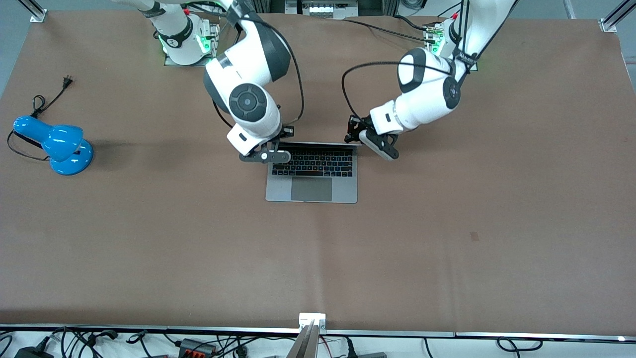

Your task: Close laptop with both arms from behind

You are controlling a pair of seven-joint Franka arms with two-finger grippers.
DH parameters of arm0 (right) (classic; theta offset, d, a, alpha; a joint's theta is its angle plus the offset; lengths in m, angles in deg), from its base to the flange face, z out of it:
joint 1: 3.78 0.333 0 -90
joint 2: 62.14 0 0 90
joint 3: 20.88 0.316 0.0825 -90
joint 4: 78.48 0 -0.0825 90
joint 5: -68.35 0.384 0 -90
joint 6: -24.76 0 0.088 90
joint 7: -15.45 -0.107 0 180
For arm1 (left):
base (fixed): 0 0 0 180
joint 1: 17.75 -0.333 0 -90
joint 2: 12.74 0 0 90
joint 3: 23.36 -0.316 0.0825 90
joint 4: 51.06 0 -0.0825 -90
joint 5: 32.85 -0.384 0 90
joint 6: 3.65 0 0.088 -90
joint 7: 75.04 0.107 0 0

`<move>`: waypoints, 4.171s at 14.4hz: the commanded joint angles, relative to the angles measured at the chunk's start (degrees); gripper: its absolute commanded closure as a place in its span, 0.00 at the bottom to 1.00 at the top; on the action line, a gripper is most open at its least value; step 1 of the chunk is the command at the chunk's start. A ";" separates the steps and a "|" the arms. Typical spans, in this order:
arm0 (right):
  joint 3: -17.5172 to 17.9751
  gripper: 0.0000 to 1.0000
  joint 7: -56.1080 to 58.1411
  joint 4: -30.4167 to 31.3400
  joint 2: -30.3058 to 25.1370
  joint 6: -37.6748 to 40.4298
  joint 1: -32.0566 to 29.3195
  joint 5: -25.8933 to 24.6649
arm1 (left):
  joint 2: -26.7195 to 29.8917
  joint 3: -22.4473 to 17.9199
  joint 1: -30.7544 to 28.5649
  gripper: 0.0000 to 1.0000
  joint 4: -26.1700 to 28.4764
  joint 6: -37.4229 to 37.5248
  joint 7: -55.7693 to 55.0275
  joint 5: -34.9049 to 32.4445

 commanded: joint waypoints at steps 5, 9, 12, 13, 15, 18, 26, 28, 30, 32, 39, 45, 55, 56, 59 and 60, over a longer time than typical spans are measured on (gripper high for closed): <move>-0.57 1.00 -0.07 -6.89 9.56 -1.70 -0.57 -5.22 | -9.98 -1.49 -0.09 1.00 -6.75 -5.18 6.45 0.94; -1.27 1.00 0.55 -9.78 14.39 -6.28 -0.57 -5.67 | -17.09 -2.82 0.52 1.00 -11.41 -5.35 6.80 0.94; -1.37 1.00 -0.16 -11.55 16.68 -6.98 -0.31 -5.67 | -22.19 -3.08 2.10 1.00 -13.79 -10.78 7.76 0.59; -1.28 1.00 -0.07 -11.55 17.38 -8.38 -0.31 -5.67 | -23.95 -3.43 2.63 1.00 -14.66 -11.85 8.55 0.59; -1.37 1.00 -0.16 -11.55 18.96 -10.32 -0.31 -6.36 | -25.10 -5.10 4.12 1.00 -15.46 -12.30 9.35 0.59; -1.37 1.00 -0.16 -11.55 20.55 -11.91 -0.22 -6.46 | -25.19 -8.44 7.20 1.00 -15.46 -12.39 9.70 0.59; -1.37 1.00 -0.16 -11.64 21.52 -12.53 0.05 -6.46 | -23.97 -8.88 5.89 1.00 -14.85 -11.60 9.61 0.50; -1.37 1.00 -0.16 -11.64 21.43 -12.53 0.04 -6.46 | -23.00 -8.88 4.75 1.00 -14.24 -11.42 9.96 0.41; -1.37 1.00 0.02 -11.64 20.91 -12.35 -0.04 -6.46 | -21.60 -9.14 3.43 1.00 -14.67 -7.49 10.49 0.41; -1.45 1.00 0.11 -11.73 19.86 -11.91 -0.31 -6.54 | -19.14 -9.24 1.06 1.00 -15.02 -1.08 10.49 -0.11; -3.12 1.00 0.98 -11.47 14.94 -9.47 -0.83 -6.98 | -14.21 -9.32 -9.57 1.00 -20.03 21.26 9.79 -16.27; -3.91 1.00 8.00 -11.47 6.77 1.17 -5.83 -7.07 | -13.50 -9.41 -16.34 1.00 -30.91 43.91 8.92 -25.68; -4.62 0.00 12.94 -11.64 -5.19 5.14 -14.62 -6.98 | -13.33 -8.71 -16.97 0.66 -47.09 68.45 -9.35 -44.03; -4.79 0.00 13.20 -11.64 -5.81 5.23 -15.59 -6.72 | -13.33 -8.53 -16.45 0.37 -47.97 70.65 -10.76 -47.02; -5.14 0.00 13.38 -11.64 -8.36 5.23 -18.40 -6.72 | -11.49 -8.79 -16.53 0.00 -47.98 71.64 -11.83 -48.97; -5.41 0.00 13.81 -11.64 -8.88 6.27 -19.80 -6.28 | -10.79 -8.71 -16.44 0.00 -47.98 71.64 -12.01 -50.72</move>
